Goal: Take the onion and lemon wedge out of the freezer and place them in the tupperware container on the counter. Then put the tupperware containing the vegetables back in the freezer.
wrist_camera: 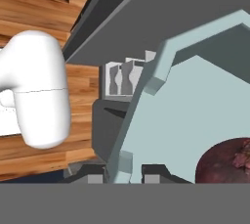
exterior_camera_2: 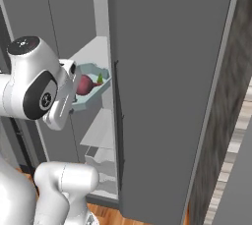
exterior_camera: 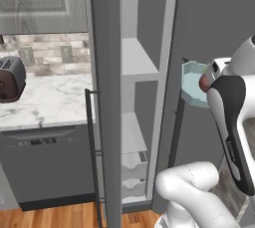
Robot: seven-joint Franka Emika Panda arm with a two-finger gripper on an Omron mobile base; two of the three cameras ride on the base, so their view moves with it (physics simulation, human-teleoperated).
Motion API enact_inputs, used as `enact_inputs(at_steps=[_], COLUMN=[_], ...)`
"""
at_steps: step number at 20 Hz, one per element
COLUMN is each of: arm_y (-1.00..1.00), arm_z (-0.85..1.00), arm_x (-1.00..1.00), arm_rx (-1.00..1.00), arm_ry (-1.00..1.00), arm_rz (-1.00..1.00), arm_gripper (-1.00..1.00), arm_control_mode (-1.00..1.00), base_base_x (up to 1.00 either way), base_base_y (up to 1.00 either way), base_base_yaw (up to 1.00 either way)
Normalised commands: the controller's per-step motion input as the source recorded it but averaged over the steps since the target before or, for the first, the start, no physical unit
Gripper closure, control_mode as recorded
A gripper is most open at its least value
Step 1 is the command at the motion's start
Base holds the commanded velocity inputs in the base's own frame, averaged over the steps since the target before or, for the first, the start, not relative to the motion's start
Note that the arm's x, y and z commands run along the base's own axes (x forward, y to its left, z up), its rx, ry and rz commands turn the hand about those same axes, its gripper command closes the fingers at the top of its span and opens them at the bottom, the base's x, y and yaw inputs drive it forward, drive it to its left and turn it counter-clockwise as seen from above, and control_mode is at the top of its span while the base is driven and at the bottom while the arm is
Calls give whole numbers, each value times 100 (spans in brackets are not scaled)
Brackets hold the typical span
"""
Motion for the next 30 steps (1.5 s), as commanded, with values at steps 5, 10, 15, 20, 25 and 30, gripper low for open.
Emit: enact_inputs(at_steps=[5,10,15,20,25,30], arm_y=[9,10,9,22,26,23], arm_z=[3,16,13,0,0,0], arm_x=[0,2,11,6,0,6], arm_rx=[0,0,0,0,-3,-5], arm_ry=[-9,-5,0,0,0,0], arm_rz=[0,0,3,9,15,18], arm_gripper=[100,100,100,100,100,100], arm_control_mode=[-100,-100,-100,-100,-100,-100], base_base_x=[0,0,0,0,0,0], base_base_y=[0,0,0,0,0,0], base_base_yaw=[0,0,0,0,0,0])
